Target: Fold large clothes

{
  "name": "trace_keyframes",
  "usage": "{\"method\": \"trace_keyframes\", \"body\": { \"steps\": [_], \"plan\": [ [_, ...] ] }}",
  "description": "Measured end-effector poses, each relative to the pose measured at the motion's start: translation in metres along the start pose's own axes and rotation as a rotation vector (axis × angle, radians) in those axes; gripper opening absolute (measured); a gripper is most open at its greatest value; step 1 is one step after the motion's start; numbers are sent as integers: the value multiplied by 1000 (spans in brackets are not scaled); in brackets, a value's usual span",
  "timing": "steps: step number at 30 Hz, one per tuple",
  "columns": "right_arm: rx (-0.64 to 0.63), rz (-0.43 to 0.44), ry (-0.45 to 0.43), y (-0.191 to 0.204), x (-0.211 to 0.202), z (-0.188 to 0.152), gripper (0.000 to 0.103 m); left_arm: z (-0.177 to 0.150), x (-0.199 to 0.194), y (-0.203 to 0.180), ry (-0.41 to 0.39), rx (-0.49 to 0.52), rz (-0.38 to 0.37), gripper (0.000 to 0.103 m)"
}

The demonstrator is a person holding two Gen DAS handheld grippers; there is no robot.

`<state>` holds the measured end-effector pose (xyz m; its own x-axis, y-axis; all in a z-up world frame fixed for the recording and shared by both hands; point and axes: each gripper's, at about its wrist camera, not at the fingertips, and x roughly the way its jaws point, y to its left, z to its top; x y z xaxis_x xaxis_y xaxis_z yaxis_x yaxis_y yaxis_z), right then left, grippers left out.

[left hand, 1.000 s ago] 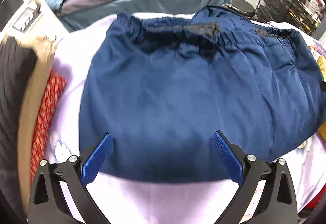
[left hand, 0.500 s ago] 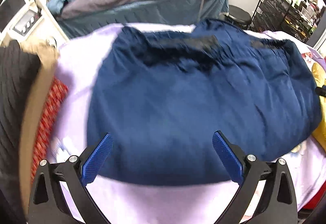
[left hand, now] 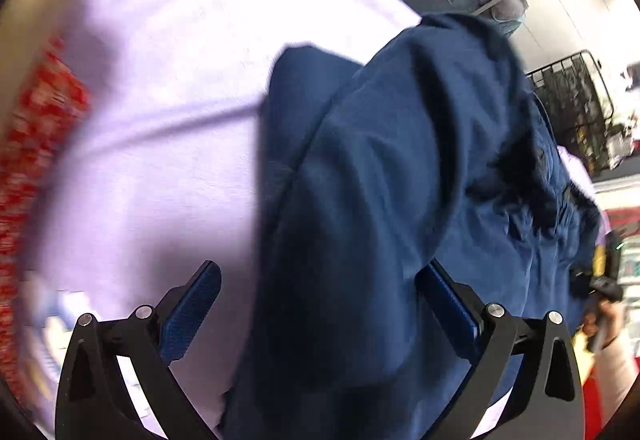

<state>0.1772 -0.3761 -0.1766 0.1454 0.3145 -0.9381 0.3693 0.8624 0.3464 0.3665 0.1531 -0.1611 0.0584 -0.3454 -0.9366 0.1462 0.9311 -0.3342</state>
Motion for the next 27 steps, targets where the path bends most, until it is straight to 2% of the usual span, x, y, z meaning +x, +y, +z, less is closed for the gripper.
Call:
{"method": "trace_keyframes", "body": {
  "steps": [2,5,6,7,9,10,12,13,14,15,18,22,27],
  "plan": [
    [28,42,-9,-3,6,0,98,6,13,0,26,-27,-48,98],
    [17,60,-44,-4,5,-5,96,11,27,0,43,-48,-79,98],
    [17,67,-49,-4,5,-6,92,12,29,0,35,-47,-83,98],
    [18,91,-56,-2,3,-7,78,13,29,-1,30,-46,-85,98],
    [31,98,-78,2,0,-11,63,13,28,-4,19,-44,-81,95],
    [29,103,-87,5,-2,-13,55,11,27,-5,13,-41,-82,91],
    [30,80,-116,15,-8,-20,44,6,18,-9,-7,-44,-95,72],
    [39,75,-129,18,-11,-23,36,4,14,-11,-18,-47,-96,66],
    [43,74,-152,25,-18,-27,31,0,7,-15,-35,-41,-93,53],
    [32,70,-169,31,-26,-28,30,-5,-2,-21,-53,-23,-91,43],
    [-12,84,-212,55,-50,-36,25,-17,-27,-31,-98,-8,-106,29],
    [-134,130,-264,103,-99,-45,22,-34,-72,-54,-166,13,-185,25],
    [-170,228,-327,136,-159,-73,21,-61,-127,-105,-230,151,-197,24]
  ]
}}
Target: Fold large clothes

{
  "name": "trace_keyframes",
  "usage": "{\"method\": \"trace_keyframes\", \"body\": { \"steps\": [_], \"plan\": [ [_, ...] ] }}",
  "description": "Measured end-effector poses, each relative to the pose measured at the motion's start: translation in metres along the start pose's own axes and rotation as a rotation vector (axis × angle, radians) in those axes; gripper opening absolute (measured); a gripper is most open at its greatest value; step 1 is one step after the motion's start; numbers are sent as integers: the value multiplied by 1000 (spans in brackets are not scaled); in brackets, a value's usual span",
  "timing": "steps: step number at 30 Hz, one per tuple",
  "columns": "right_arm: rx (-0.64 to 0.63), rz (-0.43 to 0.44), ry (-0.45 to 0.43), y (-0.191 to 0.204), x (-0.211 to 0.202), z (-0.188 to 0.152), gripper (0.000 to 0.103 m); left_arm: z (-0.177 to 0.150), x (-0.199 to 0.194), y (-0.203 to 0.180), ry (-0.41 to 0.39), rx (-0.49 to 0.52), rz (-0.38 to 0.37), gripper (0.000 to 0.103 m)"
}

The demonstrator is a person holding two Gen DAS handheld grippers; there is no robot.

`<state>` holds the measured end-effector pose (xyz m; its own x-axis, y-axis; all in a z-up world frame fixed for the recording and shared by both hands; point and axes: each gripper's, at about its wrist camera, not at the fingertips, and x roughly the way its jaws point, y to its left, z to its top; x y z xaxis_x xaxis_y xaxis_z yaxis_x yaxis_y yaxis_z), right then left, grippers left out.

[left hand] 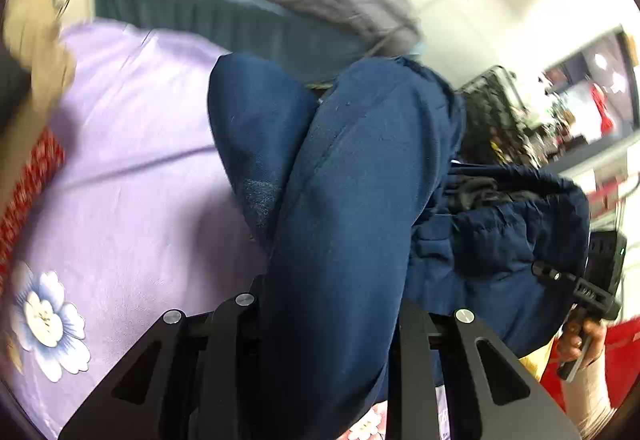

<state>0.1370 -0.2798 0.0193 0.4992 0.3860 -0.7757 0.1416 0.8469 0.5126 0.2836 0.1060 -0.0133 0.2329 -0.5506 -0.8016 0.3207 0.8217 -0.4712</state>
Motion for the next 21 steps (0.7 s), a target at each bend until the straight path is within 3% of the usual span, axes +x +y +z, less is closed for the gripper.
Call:
{"method": "trace_keyframes", "body": {
  "steps": [5,10,16,21],
  "plan": [
    [53,68,-103,-5,-83,-24,20,7,-40,-60,-58,91,-80,24],
    [180,57,-239,-58,-184,-64,20,8,-31,-145,-42,214,-194,24],
    [303,-108,-382,-119,-296,-130,21,-18,42,-284,84,437,-320,24],
    [468,-256,-455,-181,-359,-192,21,-45,121,-378,213,530,-384,24]
  ]
}}
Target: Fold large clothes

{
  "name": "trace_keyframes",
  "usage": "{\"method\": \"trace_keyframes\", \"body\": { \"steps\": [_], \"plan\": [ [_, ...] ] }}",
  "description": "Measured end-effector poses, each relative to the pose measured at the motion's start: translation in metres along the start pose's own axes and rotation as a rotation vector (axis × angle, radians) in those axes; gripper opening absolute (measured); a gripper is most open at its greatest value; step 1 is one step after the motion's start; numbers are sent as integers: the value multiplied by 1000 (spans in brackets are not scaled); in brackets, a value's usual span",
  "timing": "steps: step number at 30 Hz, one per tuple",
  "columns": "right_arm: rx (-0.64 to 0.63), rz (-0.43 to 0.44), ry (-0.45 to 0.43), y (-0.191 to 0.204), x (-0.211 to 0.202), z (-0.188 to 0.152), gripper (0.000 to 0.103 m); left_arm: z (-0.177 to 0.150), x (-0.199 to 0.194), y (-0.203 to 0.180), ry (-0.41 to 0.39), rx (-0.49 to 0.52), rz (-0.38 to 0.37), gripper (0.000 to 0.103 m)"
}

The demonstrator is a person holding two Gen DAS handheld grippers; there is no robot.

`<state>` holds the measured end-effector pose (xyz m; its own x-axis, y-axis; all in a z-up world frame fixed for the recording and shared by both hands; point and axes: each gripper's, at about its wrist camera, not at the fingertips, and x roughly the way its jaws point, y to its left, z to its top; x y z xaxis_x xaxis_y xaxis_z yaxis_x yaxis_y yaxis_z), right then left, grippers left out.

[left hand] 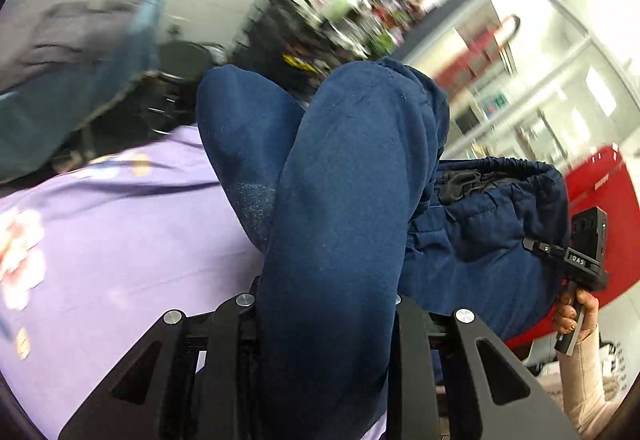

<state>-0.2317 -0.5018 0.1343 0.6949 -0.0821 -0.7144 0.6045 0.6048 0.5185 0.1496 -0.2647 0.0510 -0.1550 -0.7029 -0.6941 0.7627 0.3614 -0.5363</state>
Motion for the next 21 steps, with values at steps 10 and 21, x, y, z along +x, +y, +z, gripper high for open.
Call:
{"method": "trace_keyframes", "body": {
  "steps": [10,21],
  "plan": [
    [356,-92,-66,-174,2,-14,22,44,163,4,140,-6,155,36],
    [631,-9,-148,-260,54,-42,57,55,175,100,169,-323,156,86]
  ]
}}
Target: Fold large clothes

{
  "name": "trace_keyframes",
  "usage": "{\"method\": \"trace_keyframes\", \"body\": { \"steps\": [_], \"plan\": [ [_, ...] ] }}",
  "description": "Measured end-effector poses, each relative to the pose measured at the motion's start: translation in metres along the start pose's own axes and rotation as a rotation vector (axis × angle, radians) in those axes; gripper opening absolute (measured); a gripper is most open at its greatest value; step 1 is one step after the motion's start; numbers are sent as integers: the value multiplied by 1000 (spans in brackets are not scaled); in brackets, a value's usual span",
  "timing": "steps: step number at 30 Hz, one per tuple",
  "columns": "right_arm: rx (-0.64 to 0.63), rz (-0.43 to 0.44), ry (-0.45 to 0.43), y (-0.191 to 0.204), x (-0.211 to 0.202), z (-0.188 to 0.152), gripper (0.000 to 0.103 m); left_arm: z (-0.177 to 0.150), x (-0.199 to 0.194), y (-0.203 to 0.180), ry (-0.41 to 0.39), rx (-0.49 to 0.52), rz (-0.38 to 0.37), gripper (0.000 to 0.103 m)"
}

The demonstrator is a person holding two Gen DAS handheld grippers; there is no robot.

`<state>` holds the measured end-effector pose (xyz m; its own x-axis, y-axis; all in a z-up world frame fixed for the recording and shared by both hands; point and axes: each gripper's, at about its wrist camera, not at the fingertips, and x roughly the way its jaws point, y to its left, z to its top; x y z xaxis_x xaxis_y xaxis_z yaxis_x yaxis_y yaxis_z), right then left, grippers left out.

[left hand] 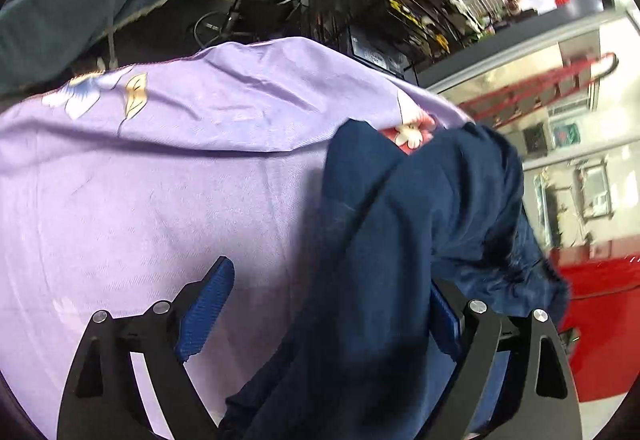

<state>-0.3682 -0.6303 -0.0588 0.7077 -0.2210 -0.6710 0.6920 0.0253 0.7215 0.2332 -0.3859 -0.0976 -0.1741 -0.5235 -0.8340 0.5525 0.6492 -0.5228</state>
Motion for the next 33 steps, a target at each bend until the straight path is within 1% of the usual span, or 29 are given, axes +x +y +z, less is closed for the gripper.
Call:
{"method": "trace_keyframes", "body": {
  "steps": [2,5,6,7,8,9,10,11,12,14,16,17,18,20,21,22,23,26,28,30,33],
  "plan": [
    [-7,3,-5,1,-3,-4,57,-3,-10,-5,-11,38,28,86],
    [-5,16,-25,1,-10,-5,59,0,-28,-7,-49,98,68,86],
    [6,29,-35,-2,-9,-1,59,-1,-38,-6,-64,91,60,86],
    [29,62,-50,-4,-12,0,60,-5,-54,-1,-85,72,44,87],
    [69,115,-80,-6,-19,-1,61,-6,-62,1,-103,56,35,89],
    [91,139,-101,-7,-24,-1,64,-8,-74,3,-127,37,36,93],
    [111,154,-132,-8,-31,-2,71,-12,-85,6,-144,27,58,94],
    [118,151,-159,-7,-39,-4,72,-16,-92,6,-154,28,79,95],
    [111,118,-190,-2,-47,-7,72,-20,-98,5,-161,40,103,95],
    [69,56,-208,11,-54,-10,72,-34,-108,0,-169,102,154,95],
    [19,-43,-266,24,-72,-18,72,-49,-114,-6,-176,145,200,95],
    [2,-95,-281,30,-78,-22,72,-56,-117,-8,-177,157,213,96],
    [-32,-168,-297,41,-86,-27,72,-64,-118,-10,-174,170,220,96],
    [-96,-247,-319,60,-94,-40,73,-81,-118,-16,-158,188,221,96],
    [-125,-268,-322,67,-97,-45,74,-88,-118,-19,-148,195,222,96],
    [-154,-293,-320,75,-98,-52,83,-98,-117,-24,-136,204,225,96],
    [-195,-324,-319,88,-100,-63,85,-105,-117,-27,-131,211,227,96],
    [-285,-362,-289,109,-98,-89,85,-129,-114,-44,-114,266,230,96],
    [-368,-402,-240,130,-93,-113,85,-143,-113,-56,-111,302,241,96],
    [-433,-438,-201,144,-89,-136,86,-158,-114,-70,-123,335,270,96],
    [-518,-489,-135,164,-80,-163,86,-177,-114,-92,-130,405,283,96]
  ]
}}
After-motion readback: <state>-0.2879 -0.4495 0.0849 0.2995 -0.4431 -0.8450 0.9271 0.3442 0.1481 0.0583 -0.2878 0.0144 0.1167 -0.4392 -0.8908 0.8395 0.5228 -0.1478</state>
